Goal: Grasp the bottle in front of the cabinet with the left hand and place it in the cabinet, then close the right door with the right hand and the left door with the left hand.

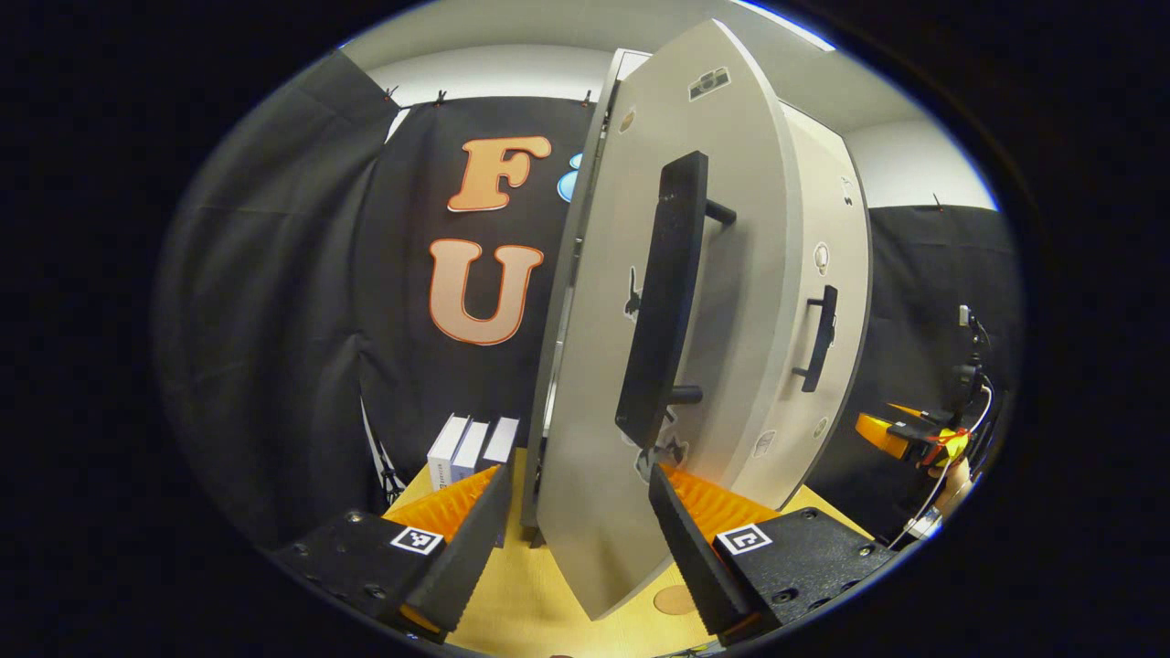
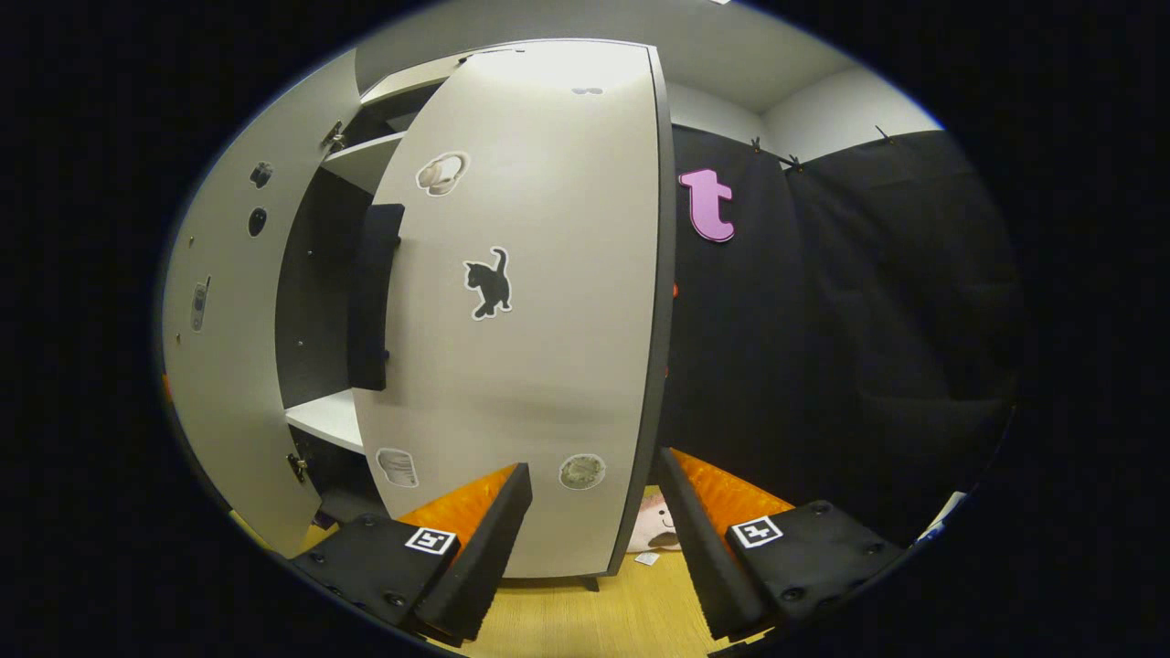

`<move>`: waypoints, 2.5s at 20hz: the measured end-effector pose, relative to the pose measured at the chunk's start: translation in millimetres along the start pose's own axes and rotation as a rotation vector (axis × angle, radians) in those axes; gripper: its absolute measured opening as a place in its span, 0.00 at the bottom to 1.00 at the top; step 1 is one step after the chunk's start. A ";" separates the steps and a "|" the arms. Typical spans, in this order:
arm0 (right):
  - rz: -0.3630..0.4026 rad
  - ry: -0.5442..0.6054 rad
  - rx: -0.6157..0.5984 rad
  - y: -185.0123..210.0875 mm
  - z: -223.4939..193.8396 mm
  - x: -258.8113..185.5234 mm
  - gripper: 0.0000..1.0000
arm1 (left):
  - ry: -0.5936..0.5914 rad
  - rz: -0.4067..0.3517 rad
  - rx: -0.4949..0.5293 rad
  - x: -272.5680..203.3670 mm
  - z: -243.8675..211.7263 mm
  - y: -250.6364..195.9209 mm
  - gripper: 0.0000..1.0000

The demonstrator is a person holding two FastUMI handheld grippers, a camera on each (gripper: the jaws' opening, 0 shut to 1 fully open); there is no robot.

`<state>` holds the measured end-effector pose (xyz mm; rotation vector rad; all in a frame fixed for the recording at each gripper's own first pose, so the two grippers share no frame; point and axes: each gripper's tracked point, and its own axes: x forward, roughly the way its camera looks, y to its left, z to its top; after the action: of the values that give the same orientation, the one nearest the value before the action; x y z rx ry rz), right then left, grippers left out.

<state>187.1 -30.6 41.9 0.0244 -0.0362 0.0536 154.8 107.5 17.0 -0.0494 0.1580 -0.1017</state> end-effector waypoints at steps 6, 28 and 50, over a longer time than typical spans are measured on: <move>-0.007 0.009 0.007 -24.7 0.8 -30.2 0.93 | 0.005 -0.008 -0.009 14.0 -1.2 -17.1 0.98; -0.086 -0.010 0.020 -112.3 4.0 -70.3 0.93 | -0.003 -0.050 -0.015 127.5 -1.3 -72.6 0.94; -0.057 0.024 0.026 -140.1 6.2 -91.3 0.94 | 0.027 0.032 -0.035 115.8 -1.4 -81.4 0.94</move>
<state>103.4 -175.5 41.5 0.0509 -0.0110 -0.0025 260.4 14.5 2.4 -0.0801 0.1872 -0.0679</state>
